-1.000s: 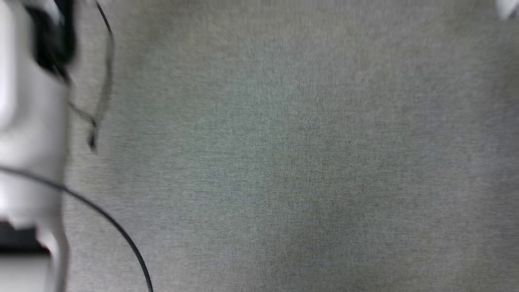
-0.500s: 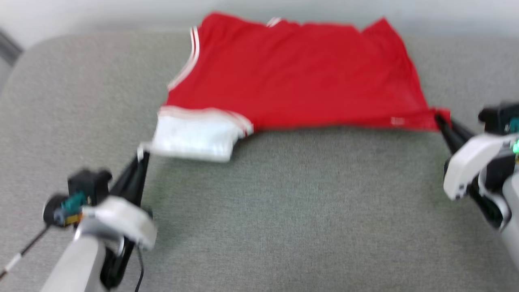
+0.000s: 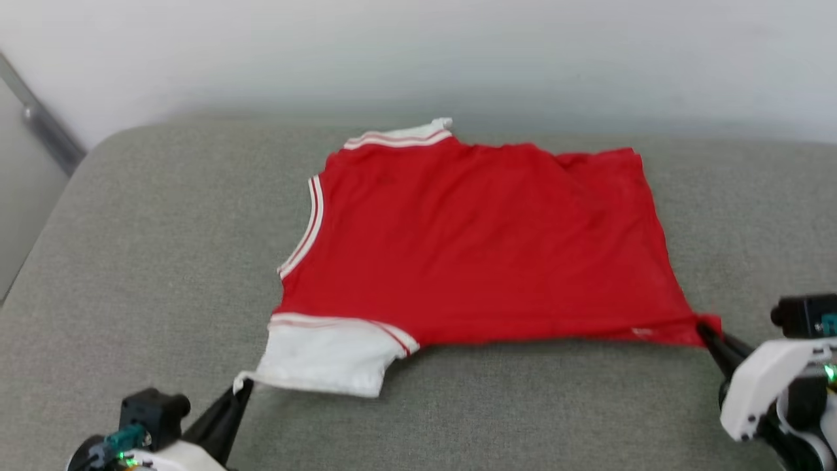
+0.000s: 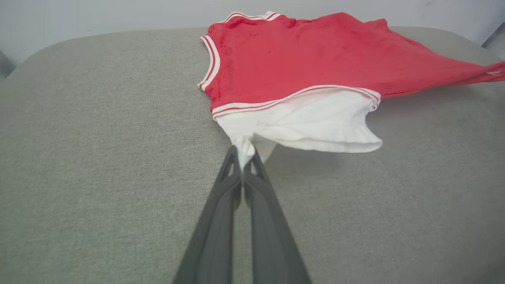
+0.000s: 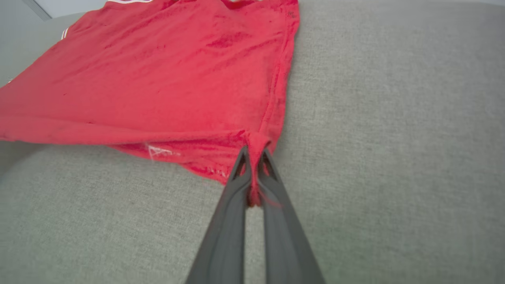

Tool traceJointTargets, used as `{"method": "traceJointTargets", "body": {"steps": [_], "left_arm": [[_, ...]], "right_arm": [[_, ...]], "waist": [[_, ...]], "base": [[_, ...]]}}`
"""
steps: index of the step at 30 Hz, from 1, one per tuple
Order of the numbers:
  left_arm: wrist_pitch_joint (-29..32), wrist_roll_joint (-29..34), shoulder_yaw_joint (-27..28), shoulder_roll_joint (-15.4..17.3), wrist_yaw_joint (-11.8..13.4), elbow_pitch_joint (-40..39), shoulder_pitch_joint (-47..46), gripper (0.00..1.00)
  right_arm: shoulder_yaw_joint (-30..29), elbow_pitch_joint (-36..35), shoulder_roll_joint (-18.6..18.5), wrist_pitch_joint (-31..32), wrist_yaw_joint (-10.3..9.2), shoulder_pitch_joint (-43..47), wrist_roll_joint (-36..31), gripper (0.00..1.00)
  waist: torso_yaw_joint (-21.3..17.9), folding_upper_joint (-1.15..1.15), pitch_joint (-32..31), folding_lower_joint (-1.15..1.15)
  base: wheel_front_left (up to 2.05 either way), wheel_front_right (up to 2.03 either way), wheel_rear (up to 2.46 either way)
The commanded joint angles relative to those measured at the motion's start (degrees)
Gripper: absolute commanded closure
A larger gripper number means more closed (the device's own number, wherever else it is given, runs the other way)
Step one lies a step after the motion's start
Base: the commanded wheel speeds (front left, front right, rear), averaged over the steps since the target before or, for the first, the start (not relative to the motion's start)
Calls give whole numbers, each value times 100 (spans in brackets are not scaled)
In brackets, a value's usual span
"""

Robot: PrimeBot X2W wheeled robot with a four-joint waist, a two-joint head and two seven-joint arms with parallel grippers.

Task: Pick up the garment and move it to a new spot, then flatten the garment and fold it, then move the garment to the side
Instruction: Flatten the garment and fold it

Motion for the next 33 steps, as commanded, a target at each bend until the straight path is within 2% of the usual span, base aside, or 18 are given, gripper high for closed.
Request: {"method": "traceJointTargets", "body": {"steps": [1,8,12,18,24,33], "left_arm": [[73,-55,-2,42,39,-128,170,100],[477,-280,-76,243,90,-700,939,100],[843,-587,-197,430,-31,-1024,1417,100],[1246,-914,-177,643,16,-1302,1880,100],[976,-871,-97,659,-72,-1608,1647,100],[421,-630,120,543,-123,-1610,652,100]], "right_arm": [[-82,-118,-49,85,-4,245,78,100],[-662,-864,-184,696,-4,1358,275,100],[-950,-1339,-225,1190,-4,1995,247,100],[-1458,-2095,-53,1831,-4,2763,270,100],[-1850,-2724,145,2059,-3,2935,144,100],[-2108,-3148,257,2271,-3,2349,-28,100]], "waist": [[-2,0,-113,2],[-71,0,-307,2],[-108,0,-355,2],[-117,0,-326,2],[-118,0,-203,2],[-134,0,258,2]], "base": [[0,0,0],[0,0,0],[0,0,0],[0,0,0],[0,0,0],[0,0,0]]}}
